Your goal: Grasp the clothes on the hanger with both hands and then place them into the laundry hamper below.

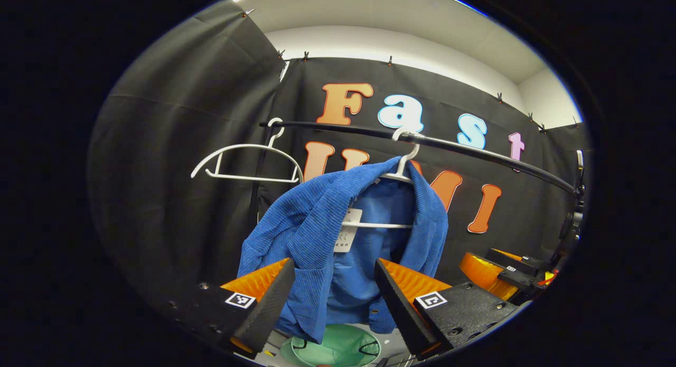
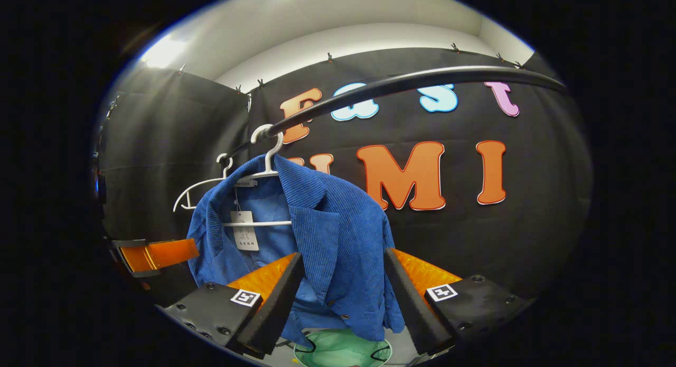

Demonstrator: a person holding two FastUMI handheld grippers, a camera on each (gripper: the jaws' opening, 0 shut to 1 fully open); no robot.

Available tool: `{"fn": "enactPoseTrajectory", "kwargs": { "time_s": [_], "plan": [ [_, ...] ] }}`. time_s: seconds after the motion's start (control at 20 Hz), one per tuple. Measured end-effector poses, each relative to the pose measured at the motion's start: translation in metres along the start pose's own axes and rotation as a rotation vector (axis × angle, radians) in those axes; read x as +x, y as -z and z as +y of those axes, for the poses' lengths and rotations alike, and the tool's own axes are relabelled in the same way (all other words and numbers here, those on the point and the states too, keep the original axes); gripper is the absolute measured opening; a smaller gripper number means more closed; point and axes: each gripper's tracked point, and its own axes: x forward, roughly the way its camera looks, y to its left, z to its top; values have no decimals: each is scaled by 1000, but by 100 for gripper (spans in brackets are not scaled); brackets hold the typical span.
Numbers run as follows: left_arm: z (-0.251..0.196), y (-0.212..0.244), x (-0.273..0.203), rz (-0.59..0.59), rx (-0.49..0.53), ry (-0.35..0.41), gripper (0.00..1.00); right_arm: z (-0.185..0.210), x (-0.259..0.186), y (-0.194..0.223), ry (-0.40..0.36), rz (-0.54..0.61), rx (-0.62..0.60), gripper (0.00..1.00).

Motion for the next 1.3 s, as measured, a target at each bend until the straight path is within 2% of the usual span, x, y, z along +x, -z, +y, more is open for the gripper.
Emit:
{"fn": "enactPoseTrajectory", "kwargs": {
  "time_s": [0.05, 0.2, 0.25, 0.45, 0.75, 0.85, 0.9, 1.0, 1.1, 1.2, 1.25, 1.3],
  "plan": [
    [4, 2, 5, 4, -3, 0, 95, 6, 11, 4, -4, 3, 6, 92],
    [15, 6, 18, 11, -4, 9, 95, 19, 44, 19, -17, 13, 7, 92],
    [18, 9, 23, 15, -1, 12, 95, 21, 54, 23, -16, 14, 8, 99],
    [27, 18, 39, 36, -3, 24, 95, 28, 88, 42, -6, 47, 39, 99],
    [27, 37, 62, 72, -11, 55, 95, 33, 118, 61, 18, 80, 68, 99],
    [28, 44, 71, 85, -17, 58, 95, 35, 125, 64, 5, 90, 79, 99],
    [29, 47, 75, 94, -22, 56, 95, 34, 129, 65, 5, 92, 86, 96],
    [30, 51, 80, 103, -30, 57, 95, 32, 134, 64, -4, 85, 102, 82],
    [31, 50, 85, 105, -35, 65, 95, 34, 134, 62, -27, 82, 143, 59],
    [32, 50, 89, 104, -38, 72, 94, 30, 136, 61, -37, 85, 190, 42],
    [32, 51, 91, 103, -39, 75, 94, 26, 134, 58, -26, 78, 217, 37],
    [33, 51, 92, 102, -40, 78, 93, 23, 133, 56, -27, 75, 237, 15]
  ]
}}
